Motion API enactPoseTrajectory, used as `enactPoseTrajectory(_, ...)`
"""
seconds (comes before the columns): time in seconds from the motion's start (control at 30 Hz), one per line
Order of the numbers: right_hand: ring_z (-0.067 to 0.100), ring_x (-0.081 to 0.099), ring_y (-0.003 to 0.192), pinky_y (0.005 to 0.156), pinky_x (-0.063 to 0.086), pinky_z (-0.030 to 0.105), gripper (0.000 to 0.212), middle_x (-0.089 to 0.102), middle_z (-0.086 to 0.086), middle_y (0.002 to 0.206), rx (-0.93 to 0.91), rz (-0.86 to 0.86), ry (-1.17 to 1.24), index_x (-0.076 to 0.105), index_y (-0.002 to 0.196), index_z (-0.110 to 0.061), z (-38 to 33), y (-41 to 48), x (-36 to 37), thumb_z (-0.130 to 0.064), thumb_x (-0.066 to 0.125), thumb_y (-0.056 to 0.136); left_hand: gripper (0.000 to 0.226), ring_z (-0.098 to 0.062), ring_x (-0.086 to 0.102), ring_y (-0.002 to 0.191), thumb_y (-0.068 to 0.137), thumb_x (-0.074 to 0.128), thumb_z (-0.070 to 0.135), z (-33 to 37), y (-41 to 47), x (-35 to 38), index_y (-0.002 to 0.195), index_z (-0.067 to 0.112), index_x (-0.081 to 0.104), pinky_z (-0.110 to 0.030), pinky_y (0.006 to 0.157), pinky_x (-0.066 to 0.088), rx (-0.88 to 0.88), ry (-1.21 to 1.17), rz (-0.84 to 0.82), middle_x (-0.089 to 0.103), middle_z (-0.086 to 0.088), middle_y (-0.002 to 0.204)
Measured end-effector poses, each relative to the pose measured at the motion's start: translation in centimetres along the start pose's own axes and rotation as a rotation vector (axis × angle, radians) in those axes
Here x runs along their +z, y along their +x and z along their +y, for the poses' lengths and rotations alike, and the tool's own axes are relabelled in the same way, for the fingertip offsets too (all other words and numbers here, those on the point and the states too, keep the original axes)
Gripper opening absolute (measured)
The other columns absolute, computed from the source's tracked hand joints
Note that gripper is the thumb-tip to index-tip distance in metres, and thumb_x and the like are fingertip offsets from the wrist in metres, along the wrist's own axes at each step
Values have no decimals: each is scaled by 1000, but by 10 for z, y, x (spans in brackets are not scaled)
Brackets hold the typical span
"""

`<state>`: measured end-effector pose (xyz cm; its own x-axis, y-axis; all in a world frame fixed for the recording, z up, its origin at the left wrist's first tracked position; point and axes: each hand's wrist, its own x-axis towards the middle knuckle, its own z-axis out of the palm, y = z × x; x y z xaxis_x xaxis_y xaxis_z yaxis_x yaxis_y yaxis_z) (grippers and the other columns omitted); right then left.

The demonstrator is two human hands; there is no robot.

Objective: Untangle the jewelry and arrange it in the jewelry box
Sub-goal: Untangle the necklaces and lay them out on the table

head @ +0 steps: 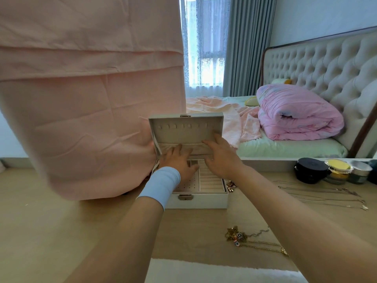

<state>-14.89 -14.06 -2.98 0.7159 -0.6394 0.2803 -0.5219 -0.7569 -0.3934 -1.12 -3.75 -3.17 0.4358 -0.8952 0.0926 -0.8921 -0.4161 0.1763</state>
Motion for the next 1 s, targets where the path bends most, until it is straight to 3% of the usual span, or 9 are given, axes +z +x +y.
enactPoseTrajectory(0.07,25,12,152,122,18,54,67,12,8,165,-4,-3,-118,31,155,-26,3,-5,4,-19,55,94,71,-26,-4,150,92,38,62,-1,-7,13,154,39,12,-52,120,2,-51,32,-105,-3,0,164)
enactPoseTrajectory(0.2,18,-10,155,120,10,61,78,-9,2,168,21,-128,-424,10,161,-28,5,-12,9,-23,51,95,71,-22,-10,150,93,28,67,-2,-17,32,154,40,4,-57,118,-5,-47,25,-233,-4,2,164)
enactPoseTrajectory(0.37,20,-8,155,118,17,56,81,-9,5,168,43,-129,-546,10,160,-25,0,-8,8,-32,51,91,76,-22,-16,149,91,30,71,-1,-22,29,154,41,-2,-54,118,-9,12,50,-267,-9,3,164)
enactPoseTrajectory(0.6,29,8,152,117,23,50,77,9,13,163,126,-143,-541,22,156,-21,-2,16,5,-31,55,87,81,-22,-16,149,86,35,77,0,-25,24,153,44,2,-54,119,-5,91,71,-332,-10,5,164)
enactPoseTrajectory(0.8,25,-3,155,123,11,52,76,1,8,168,39,-156,-354,19,158,-28,5,4,3,-29,54,91,82,-25,1,150,86,42,72,4,-25,14,155,39,10,-49,119,-3,91,47,-243,7,4,164)
enactPoseTrajectory(0.9,25,14,153,121,20,49,62,18,5,166,17,-85,-195,34,154,-30,13,-19,-12,-30,55,96,70,-25,14,148,92,43,62,14,-26,14,153,36,20,-46,119,6,95,-23,-115,21,1,161)
enactPoseTrajectory(1.0,18,53,124,104,43,39,38,56,-3,137,24,-23,-33,59,135,-30,26,-51,-28,-27,53,98,50,-21,33,137,95,50,47,37,-36,14,143,33,42,-41,116,23,173,-180,59,44,2,146)
